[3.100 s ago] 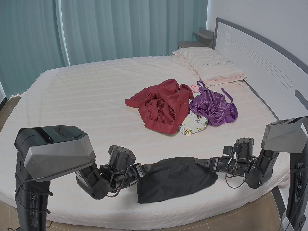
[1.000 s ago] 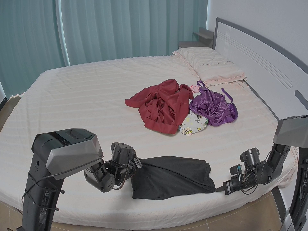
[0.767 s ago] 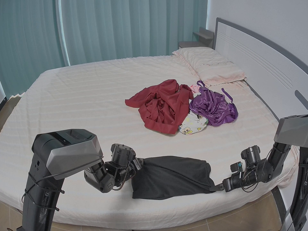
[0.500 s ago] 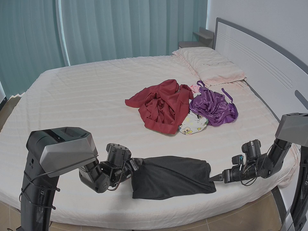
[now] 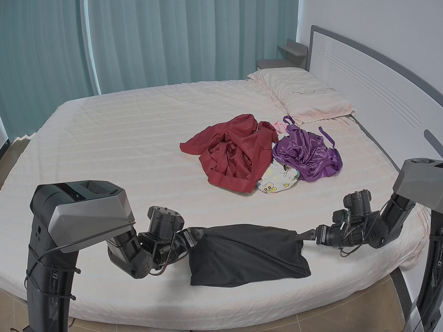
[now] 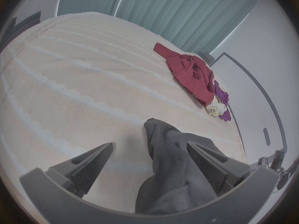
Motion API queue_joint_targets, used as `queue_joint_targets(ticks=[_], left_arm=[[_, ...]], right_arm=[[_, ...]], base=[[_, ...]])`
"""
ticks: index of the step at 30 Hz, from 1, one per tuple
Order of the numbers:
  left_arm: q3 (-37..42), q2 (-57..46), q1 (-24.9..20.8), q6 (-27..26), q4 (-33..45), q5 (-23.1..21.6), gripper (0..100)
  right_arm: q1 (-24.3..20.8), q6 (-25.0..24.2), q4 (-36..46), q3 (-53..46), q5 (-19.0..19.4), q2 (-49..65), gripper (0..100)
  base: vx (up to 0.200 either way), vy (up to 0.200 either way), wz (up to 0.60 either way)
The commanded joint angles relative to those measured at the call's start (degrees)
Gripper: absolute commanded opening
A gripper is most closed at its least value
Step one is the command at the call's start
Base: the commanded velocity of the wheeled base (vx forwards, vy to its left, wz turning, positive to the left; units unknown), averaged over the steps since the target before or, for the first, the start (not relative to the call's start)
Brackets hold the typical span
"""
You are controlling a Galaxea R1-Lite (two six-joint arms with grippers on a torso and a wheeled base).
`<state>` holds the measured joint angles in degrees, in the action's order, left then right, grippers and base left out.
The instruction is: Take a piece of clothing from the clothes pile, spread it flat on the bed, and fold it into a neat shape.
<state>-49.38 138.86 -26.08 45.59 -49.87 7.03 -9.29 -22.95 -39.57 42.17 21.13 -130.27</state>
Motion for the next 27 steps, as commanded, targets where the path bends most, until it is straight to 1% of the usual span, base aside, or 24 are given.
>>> queue_joint_targets(ticks=[1, 4, 5, 6, 8, 15, 18, 21, 22, 27], left_arm=[[0.0, -0.2, -0.1, 0.0, -0.1, 0.1, 100], [0.0, -0.1, -0.2, -0.1, -0.1, 0.1, 100], [0.0, -0.1, -0.2, -0.1, -0.1, 0.1, 100], [0.0, -0.2, -0.3, -0.1, -0.1, 0.1, 100], [0.0, -0.1, -0.3, -0.1, -0.1, 0.1, 100], [0.0, -0.1, -0.2, -0.1, -0.1, 0.1, 100], [0.1, -0.1, -0.2, -0.1, -0.1, 0.3, 100], [0.1, -0.1, -0.1, -0.1, -0.1, 0.3, 100], [0.1, -0.1, -0.1, -0.1, -0.1, 0.4, 100], [0.2, -0.1, 0.0, -0.2, -0.1, 0.4, 100]], right_arm=[[-0.3, -3.8, 0.1, 4.6, -3.4, -2.7, 100], [-1.3, -6.4, -0.1, 7.1, -6.4, -5.3, 100], [-1.3, -6.4, -0.1, 7.1, -6.4, -5.3, 100], [-1.6, -8.6, 0.0, 8.1, -6.8, -6.0, 100], [-2.3, -10.0, 0.0, 8.5, -6.6, -6.3, 100], [-4.8, -13.3, 1.0, 11.8, -6.7, -8.2, 100], [-5.9, -13.3, 1.9, 13.1, -7.2, -9.0, 100], [-6.4, -13.4, 5.1, 16.6, -7.9, -10.1, 100], [-6.4, -13.4, 6.2, 17.5, -8.7, -10.4, 0], [-6.3, -13.9, 6.3, 19.9, -11.2, -11.9, 0]], base=[[0.0, 0.0, 0.0], [0.0, 0.0, 0.0], [0.0, 0.0, 0.0], [0.0, 0.0, 0.0], [0.0, 0.0, 0.0], [0.0, 0.0, 0.0], [0.0, 0.0, 0.0], [0.0, 0.0, 0.0], [0.0, 0.0, 0.0], [0.0, 0.0, 0.0]])
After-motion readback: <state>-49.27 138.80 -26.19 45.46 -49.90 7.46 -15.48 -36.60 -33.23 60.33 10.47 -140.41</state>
